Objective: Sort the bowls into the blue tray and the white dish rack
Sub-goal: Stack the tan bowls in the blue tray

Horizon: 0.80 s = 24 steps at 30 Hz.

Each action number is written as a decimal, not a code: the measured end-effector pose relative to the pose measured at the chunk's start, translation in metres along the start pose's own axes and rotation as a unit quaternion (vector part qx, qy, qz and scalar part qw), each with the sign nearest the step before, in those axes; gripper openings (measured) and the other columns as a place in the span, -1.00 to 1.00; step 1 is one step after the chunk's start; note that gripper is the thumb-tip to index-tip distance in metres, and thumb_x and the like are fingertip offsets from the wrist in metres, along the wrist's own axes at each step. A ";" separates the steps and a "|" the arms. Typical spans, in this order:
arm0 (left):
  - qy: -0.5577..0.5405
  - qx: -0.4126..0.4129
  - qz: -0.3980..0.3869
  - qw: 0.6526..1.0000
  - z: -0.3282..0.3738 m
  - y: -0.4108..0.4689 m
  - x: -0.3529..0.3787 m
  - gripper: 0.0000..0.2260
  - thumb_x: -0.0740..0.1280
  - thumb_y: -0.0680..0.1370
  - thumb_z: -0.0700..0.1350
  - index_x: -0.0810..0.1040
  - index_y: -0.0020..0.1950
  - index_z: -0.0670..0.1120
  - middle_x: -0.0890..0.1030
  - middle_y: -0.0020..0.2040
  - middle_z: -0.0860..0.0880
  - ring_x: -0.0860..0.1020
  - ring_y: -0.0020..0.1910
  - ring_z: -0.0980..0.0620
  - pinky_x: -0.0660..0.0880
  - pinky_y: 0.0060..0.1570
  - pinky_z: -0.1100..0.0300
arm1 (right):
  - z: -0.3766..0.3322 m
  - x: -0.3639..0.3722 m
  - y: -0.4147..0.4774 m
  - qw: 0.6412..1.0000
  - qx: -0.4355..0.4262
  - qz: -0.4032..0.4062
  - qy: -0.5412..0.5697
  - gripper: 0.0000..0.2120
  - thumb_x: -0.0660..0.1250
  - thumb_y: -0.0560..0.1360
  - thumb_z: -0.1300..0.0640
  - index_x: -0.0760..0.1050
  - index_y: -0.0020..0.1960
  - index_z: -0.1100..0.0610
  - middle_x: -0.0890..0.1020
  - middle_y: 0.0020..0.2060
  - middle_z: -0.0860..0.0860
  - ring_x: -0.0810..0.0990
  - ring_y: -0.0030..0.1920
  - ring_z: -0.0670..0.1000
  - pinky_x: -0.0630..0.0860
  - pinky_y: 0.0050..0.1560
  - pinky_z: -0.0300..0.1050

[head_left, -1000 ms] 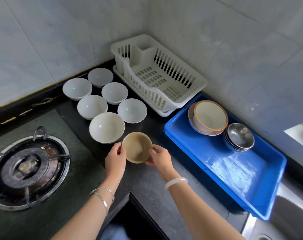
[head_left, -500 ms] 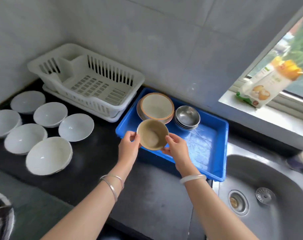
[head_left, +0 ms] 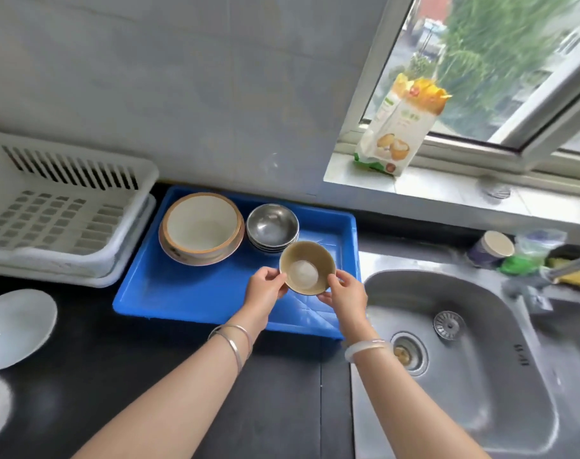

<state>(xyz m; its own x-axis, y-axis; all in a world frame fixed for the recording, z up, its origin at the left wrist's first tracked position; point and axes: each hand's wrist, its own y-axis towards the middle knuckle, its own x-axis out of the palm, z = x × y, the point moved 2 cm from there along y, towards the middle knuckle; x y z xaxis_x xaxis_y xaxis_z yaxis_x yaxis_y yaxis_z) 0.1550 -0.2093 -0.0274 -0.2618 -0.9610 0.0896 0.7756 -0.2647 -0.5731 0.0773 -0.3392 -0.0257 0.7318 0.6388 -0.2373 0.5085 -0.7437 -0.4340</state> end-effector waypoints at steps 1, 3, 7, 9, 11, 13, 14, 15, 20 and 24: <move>0.002 -0.003 -0.002 1.000 -0.001 0.005 0.007 -0.96 0.31 0.51 -0.28 0.47 -0.07 -0.19 0.53 -0.16 -0.08 0.54 -0.07 -0.05 0.56 -0.04 0.18 | 0.003 -0.001 0.005 1.000 0.007 0.005 0.007 -0.75 0.20 0.52 0.25 0.56 -0.20 -0.02 0.59 -0.34 -0.09 0.66 -0.43 -0.04 0.63 -0.29 -0.22; 0.006 -0.005 -0.007 1.000 -0.003 0.014 0.018 -0.92 0.30 0.51 -0.30 0.48 -0.02 -0.20 0.54 -0.11 -0.10 0.54 -0.07 -0.03 0.54 -0.14 0.28 | 0.007 -0.003 0.016 0.999 0.025 0.010 0.019 -0.75 0.21 0.52 0.25 0.54 -0.23 -0.03 0.61 -0.33 -0.07 0.66 -0.42 -0.04 0.63 -0.26 -0.20; 0.011 -0.009 -0.011 1.000 -0.008 0.032 0.033 -0.79 0.28 0.50 -0.35 0.50 0.12 -0.27 0.57 0.02 -0.16 0.55 0.00 -0.04 0.53 -0.09 0.26 | 0.011 0.000 0.034 0.998 0.050 0.013 0.031 -0.72 0.20 0.52 0.28 0.49 -0.23 -0.05 0.58 -0.31 -0.07 0.64 -0.37 -0.03 0.60 -0.31 -0.27; 0.013 -0.009 -0.012 1.000 -0.011 0.040 0.039 -0.77 0.26 0.50 -0.37 0.50 0.15 -0.27 0.59 0.02 -0.16 0.54 0.01 -0.03 0.53 -0.08 0.26 | 0.011 0.002 0.042 0.998 0.051 0.022 0.025 -0.72 0.18 0.52 0.31 0.49 -0.21 -0.03 0.58 -0.30 -0.07 0.63 -0.39 -0.07 0.56 -0.37 -0.33; 0.007 -0.007 -0.021 1.000 -0.013 0.049 0.048 -0.82 0.25 0.51 -0.37 0.54 0.07 -0.24 0.60 -0.08 -0.10 0.53 -0.02 0.00 0.50 -0.09 0.29 | 0.013 0.004 0.054 0.998 0.056 0.030 0.014 -0.77 0.16 0.51 0.31 0.54 -0.11 0.07 0.61 -0.24 -0.01 0.61 -0.41 -0.12 0.50 -0.43 -0.39; 0.000 -0.004 -0.029 1.000 -0.015 0.052 0.053 -0.83 0.25 0.51 -0.37 0.56 0.03 -0.20 0.59 -0.13 -0.03 0.52 -0.04 0.04 0.48 -0.11 0.35 | 0.016 0.008 0.060 0.998 0.062 0.025 0.010 -0.79 0.16 0.51 0.31 0.55 0.01 0.18 0.65 -0.12 0.08 0.61 -0.40 -0.14 0.50 -0.40 -0.38; -0.002 0.000 -0.027 1.000 -0.016 0.052 0.054 -0.81 0.25 0.51 -0.37 0.55 0.07 -0.19 0.60 -0.10 -0.03 0.52 -0.03 0.04 0.49 -0.10 0.35 | 0.017 0.010 0.061 0.997 0.065 0.023 0.018 -0.78 0.16 0.51 0.31 0.55 0.05 0.20 0.64 -0.07 0.11 0.61 -0.36 -0.13 0.50 -0.38 -0.37; -0.002 0.007 -0.022 1.000 -0.017 0.056 0.056 -0.78 0.25 0.51 -0.36 0.55 0.11 -0.19 0.60 -0.06 -0.05 0.53 -0.01 0.04 0.50 -0.06 0.32 | 0.018 0.012 0.065 0.997 0.067 0.024 0.026 -0.77 0.16 0.51 0.32 0.55 0.08 0.22 0.64 -0.05 0.12 0.60 -0.33 -0.12 0.50 -0.37 -0.36; 0.006 0.027 -0.005 1.000 -0.021 0.077 0.065 -0.75 0.25 0.52 -0.32 0.55 0.17 -0.17 0.62 0.05 -0.07 0.55 0.03 0.03 0.50 0.06 0.18 | 0.016 0.021 0.084 0.993 0.087 0.029 0.070 -0.72 0.16 0.52 0.33 0.51 0.18 0.23 0.61 0.06 0.16 0.58 -0.24 -0.07 0.52 -0.28 -0.32; -0.035 0.021 0.002 0.999 -0.022 0.086 0.075 -0.79 0.24 0.53 -0.32 0.56 0.05 -0.07 0.62 -0.04 0.01 0.55 -0.02 0.06 0.49 -0.06 0.25 | 0.014 0.026 0.095 0.993 0.082 0.024 0.086 -0.72 0.17 0.53 0.33 0.48 0.21 0.21 0.59 0.13 0.15 0.61 -0.13 -0.03 0.56 -0.17 -0.27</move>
<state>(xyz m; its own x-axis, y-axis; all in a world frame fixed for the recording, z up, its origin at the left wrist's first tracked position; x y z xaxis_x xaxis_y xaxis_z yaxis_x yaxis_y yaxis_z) 0.1894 -0.3022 -0.0882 -0.2190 -0.9650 0.1444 0.8006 -0.2624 -0.5386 0.1385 -0.3905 -0.0858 0.8277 0.5494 -0.1146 0.4007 -0.7215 -0.5646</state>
